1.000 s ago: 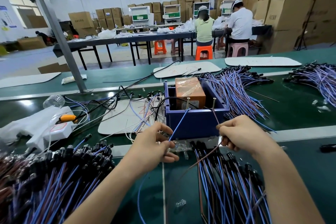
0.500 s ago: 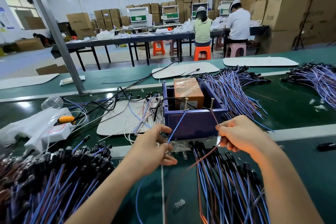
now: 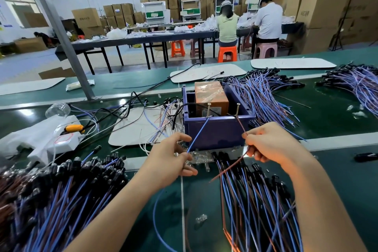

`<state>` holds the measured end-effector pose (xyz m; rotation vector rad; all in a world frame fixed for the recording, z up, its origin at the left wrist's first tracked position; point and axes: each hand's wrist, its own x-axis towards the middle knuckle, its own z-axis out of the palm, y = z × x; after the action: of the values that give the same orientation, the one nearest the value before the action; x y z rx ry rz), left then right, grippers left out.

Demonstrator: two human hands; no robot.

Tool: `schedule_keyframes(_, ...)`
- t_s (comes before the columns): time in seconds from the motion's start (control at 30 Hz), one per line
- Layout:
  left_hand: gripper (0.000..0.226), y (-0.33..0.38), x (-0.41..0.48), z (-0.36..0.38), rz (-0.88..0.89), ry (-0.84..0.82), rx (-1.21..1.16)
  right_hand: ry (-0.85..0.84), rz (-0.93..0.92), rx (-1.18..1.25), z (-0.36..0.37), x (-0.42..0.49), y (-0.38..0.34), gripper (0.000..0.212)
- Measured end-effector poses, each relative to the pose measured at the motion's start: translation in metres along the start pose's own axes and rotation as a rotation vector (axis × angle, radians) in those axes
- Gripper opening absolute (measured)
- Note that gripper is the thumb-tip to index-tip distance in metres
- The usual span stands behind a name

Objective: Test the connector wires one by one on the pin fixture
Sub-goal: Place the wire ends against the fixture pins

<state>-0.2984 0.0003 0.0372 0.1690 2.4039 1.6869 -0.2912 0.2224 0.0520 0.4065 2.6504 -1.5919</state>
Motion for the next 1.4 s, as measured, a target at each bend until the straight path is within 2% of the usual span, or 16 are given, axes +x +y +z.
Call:
schedule_keyframes(0.23,0.033,0.007,-0.005,0.000,0.010,0.003,0.041,0.008,0.004,0.041,0.002,-0.003,-0.004,0.021)
schedule_keyframes(0.33,0.030,0.014,-0.008,-0.009,0.071,-0.011,0.079,0.063,-0.046,0.069,-0.004,-0.008,-0.010,0.024)
schedule_keyframes(0.47,0.029,0.031,-0.014,-0.030,0.335,0.048,-0.022,0.234,-0.189,0.326,-0.018,-0.020,-0.024,0.027)
schedule_keyframes(0.63,0.030,0.041,-0.019,-0.045,0.741,0.173,-0.131,0.342,-0.464,0.786,-0.027,-0.044,-0.042,0.026)
schedule_keyframes(0.7,0.023,0.042,-0.021,-0.048,0.800,0.101,-0.202,0.331,-0.592,0.926,-0.031,-0.051,-0.048,0.024)
schedule_keyframes(0.77,0.016,0.042,-0.023,-0.050,0.802,-0.038,-0.233,0.270,-0.674,0.994,-0.034,-0.057,-0.051,0.019)
schedule_keyframes(0.83,0.008,0.044,-0.028,-0.055,0.762,-0.200,-0.209,0.172,-0.698,0.983,-0.038,-0.062,-0.053,0.019)
schedule_keyframes(0.9,0.018,0.046,-0.034,-0.063,0.659,-0.406,-0.167,0.007,-0.689,0.888,-0.041,-0.067,-0.053,0.019)
schedule_keyframes(0.93,0.014,0.046,-0.036,-0.067,0.608,-0.470,-0.120,-0.102,-0.669,0.804,-0.042,-0.070,-0.052,0.018)
schedule_keyframes(0.97,0.013,0.047,-0.036,-0.072,0.552,-0.461,-0.025,-0.219,-0.639,0.701,-0.043,-0.072,-0.051,0.019)
schedule_keyframes(1.03,0.032,0.038,-0.026,-0.079,0.424,-0.251,0.296,-0.434,-0.556,0.486,-0.043,-0.077,-0.049,0.023)
schedule_keyframes(1.1,0.022,0.026,-0.016,-0.086,0.197,-0.133,0.664,-0.566,-0.496,0.331,-0.040,-0.080,-0.050,0.026)
schedule_keyframes(1.17,0.006,0.011,-0.008,-0.088,-0.146,-0.216,0.880,-0.616,-0.489,0.242,-0.034,-0.083,-0.052,0.023)
schedule_keyframes(1.23,0.015,-0.003,-0.004,-0.085,-0.386,-0.306,0.938,-0.625,-0.478,0.215,-0.028,-0.084,-0.056,0.021)
schedule_keyframes(1.3,0.015,-0.012,-0.001,-0.078,-0.428,-0.333,1.021,-0.582,-0.445,0.195,-0.023,-0.082,-0.058,0.029)
schedule_keyframes(1.4,0.007,-0.014,0.001,-0.073,-0.390,-0.378,1.101,-0.432,-0.417,0.184,-0.023,-0.075,-0.056,0.021)
